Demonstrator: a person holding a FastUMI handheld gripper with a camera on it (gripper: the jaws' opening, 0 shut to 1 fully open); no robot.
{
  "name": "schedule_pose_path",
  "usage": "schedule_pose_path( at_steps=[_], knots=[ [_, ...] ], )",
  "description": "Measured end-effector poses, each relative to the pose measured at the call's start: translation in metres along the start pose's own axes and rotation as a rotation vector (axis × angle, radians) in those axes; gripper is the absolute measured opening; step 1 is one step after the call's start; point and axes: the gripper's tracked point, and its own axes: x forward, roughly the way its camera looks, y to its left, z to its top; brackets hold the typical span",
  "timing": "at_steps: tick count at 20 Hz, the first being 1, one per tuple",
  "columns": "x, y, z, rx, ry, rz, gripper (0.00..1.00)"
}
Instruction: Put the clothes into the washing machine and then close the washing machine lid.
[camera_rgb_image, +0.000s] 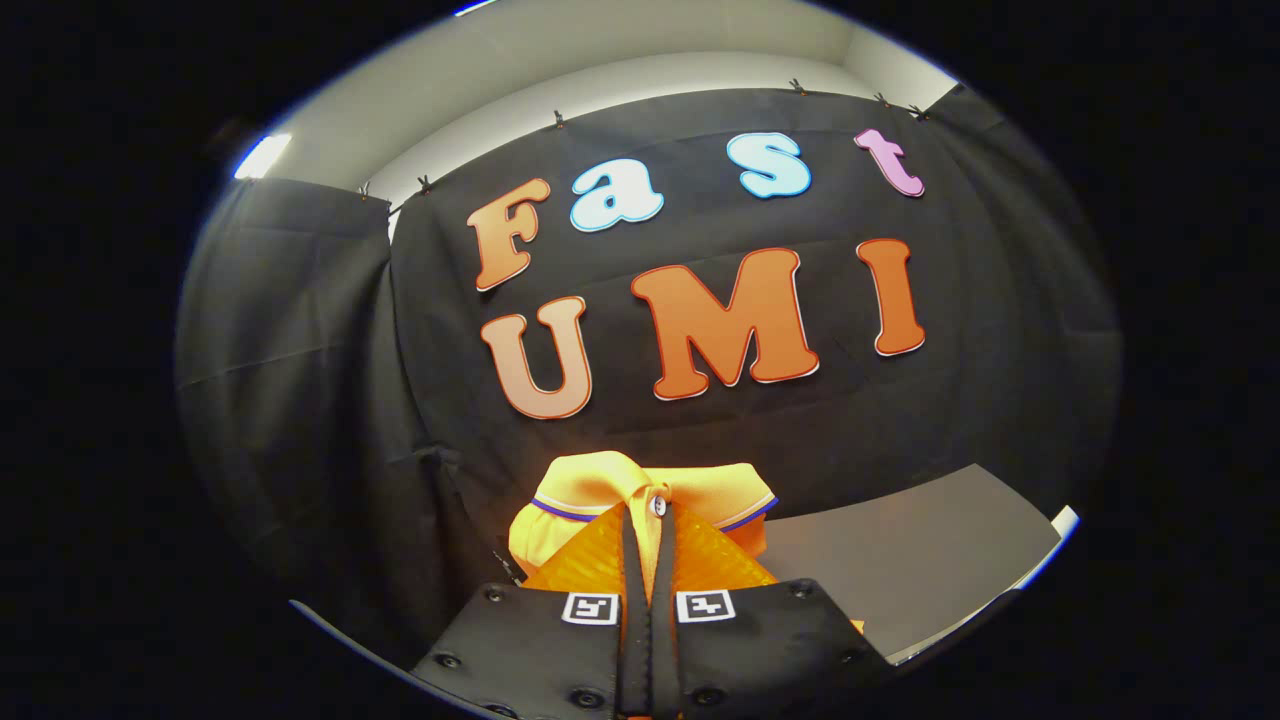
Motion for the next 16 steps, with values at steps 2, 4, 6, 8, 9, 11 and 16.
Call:
schedule_pose_path(
  at_steps=[2, 4, 6, 8, 9, 11, 16],
  knots=[
    [0.019, 0.023, -0.018, 0.016, 0.033, 0.05, 0.08],
    [0.035, 0.042, -0.036, 0.039, 0.06, 0.093, 0.08],
    [0.054, 0.057, -0.05, 0.062, 0.068, 0.124, 0.08],
    [0.069, 0.067, -0.065, 0.082, 0.062, 0.133, 0.08],
    [0.079, 0.071, -0.075, 0.09, 0.061, 0.137, 0.08],
    [0.098, 0.068, -0.095, 0.104, 0.064, 0.111, 0.08],
    [0.131, 0.076, -0.177, 0.126, 0.158, 0.115, 0.08]
  ],
)
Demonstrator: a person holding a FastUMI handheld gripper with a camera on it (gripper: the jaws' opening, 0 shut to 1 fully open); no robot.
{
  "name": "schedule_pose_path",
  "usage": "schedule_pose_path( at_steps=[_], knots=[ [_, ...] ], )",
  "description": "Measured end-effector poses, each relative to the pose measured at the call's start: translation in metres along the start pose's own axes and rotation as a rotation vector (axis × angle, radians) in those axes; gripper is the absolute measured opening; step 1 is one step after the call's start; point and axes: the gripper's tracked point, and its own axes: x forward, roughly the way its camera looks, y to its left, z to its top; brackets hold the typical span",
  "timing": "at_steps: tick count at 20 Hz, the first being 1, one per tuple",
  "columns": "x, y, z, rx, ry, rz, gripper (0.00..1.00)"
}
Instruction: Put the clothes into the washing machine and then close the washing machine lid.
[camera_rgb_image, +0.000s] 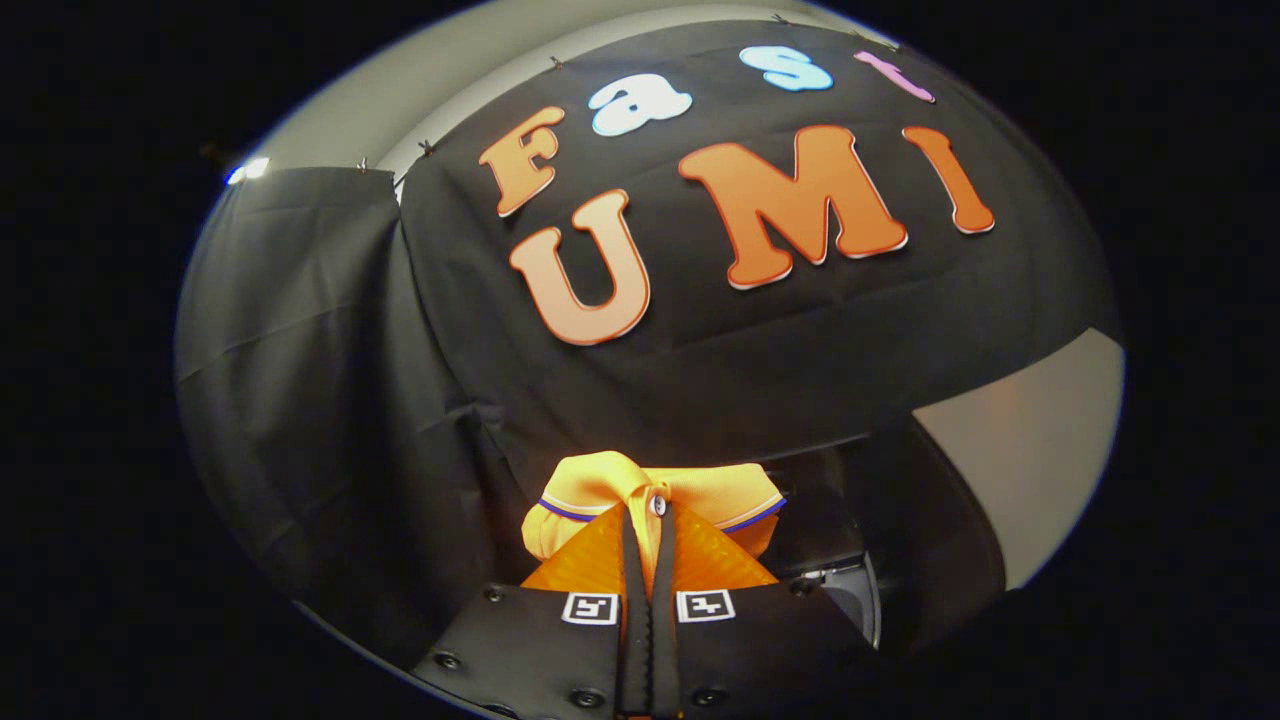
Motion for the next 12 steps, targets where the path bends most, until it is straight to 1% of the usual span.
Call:
schedule_pose_path(
  at_steps=[3, 8, 12],
  knots=[
    [0.022, -0.011, -0.037, 0.019, 0.05, -0.019, 0.08],
    [0.051, -0.041, -0.108, 0.08, 0.19, -0.073, 0.08],
    [0.079, -0.055, -0.147, 0.093, 0.265, -0.097, 0.08]
  ],
)
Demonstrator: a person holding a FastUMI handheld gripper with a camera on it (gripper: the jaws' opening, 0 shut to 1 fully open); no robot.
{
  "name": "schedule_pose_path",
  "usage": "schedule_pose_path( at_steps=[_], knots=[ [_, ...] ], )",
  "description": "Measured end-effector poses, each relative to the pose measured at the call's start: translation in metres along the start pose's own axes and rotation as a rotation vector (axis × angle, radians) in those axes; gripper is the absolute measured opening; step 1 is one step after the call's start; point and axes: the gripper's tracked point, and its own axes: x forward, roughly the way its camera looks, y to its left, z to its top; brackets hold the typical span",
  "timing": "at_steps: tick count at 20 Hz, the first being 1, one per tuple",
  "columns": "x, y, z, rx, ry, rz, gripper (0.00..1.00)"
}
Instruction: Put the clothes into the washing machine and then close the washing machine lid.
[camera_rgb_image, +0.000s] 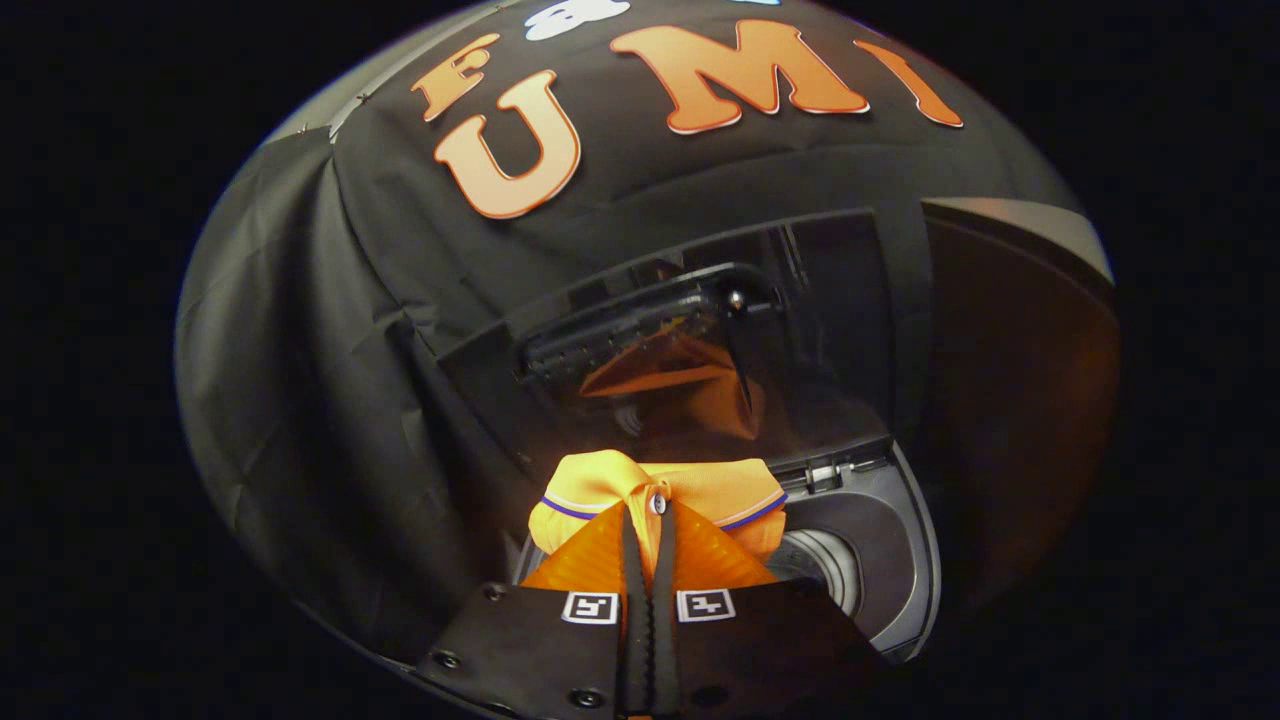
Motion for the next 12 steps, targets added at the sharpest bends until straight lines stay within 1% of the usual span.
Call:
schedule_pose_path(
  at_steps=[4, 7, 9, 12],
  knots=[
    [0.035, -0.004, -0.033, 0.035, 0.092, 0.005, 0.08],
    [0.053, 0.0, -0.052, 0.028, 0.156, 0.003, 0.08],
    [0.066, -0.004, -0.069, 0.038, 0.198, -0.004, 0.08],
    [0.074, -0.014, -0.089, 0.058, 0.266, -0.03, 0.08]
  ],
)
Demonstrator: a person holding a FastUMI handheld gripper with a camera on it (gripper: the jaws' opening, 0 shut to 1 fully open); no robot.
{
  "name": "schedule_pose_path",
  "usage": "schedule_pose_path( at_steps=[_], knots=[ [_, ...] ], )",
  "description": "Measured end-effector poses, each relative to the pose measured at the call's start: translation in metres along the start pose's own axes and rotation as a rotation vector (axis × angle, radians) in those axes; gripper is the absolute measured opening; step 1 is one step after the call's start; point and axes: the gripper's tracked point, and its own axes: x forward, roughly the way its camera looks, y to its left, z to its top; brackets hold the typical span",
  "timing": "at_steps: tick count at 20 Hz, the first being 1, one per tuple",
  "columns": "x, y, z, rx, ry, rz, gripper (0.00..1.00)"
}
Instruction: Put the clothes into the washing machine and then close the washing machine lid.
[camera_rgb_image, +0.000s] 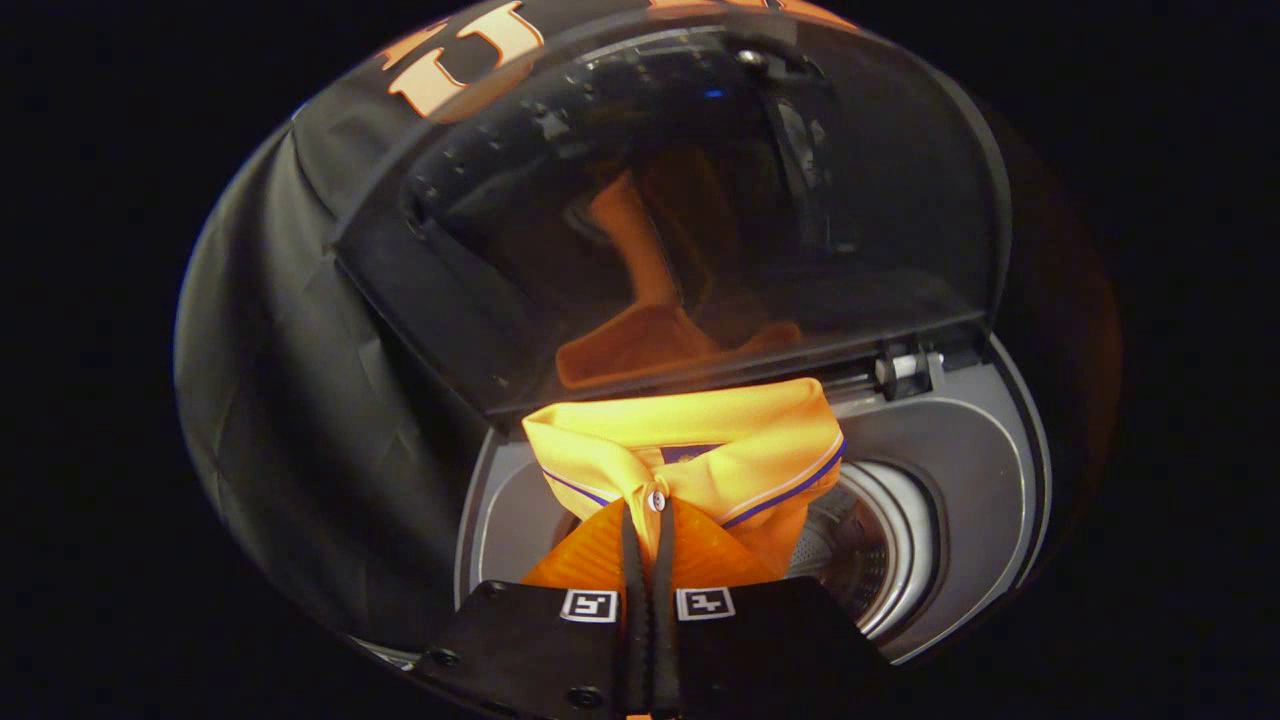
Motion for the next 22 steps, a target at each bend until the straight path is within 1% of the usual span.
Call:
schedule_pose_path(
  at_steps=[2, 6, 9, 14, 15, 16, 20, 22],
  knots=[
    [0.009, -0.011, -0.009, 0.02, 0.046, -0.021, 0.08],
    [0.028, -0.028, -0.037, 0.066, 0.181, -0.067, 0.08],
    [0.034, -0.035, -0.044, 0.074, 0.209, -0.096, 0.08],
    [0.034, -0.034, -0.048, 0.083, 0.236, -0.107, 0.08],
    [0.035, -0.032, -0.05, 0.084, 0.248, -0.109, 0.11],
    [0.032, -0.034, -0.052, 0.081, 0.264, -0.126, 0.15],
    [0.022, -0.027, -0.058, 0.06, 0.296, -0.11, 0.97],
    [0.022, -0.024, -0.061, 0.047, 0.294, -0.112, 0.99]
  ],
)
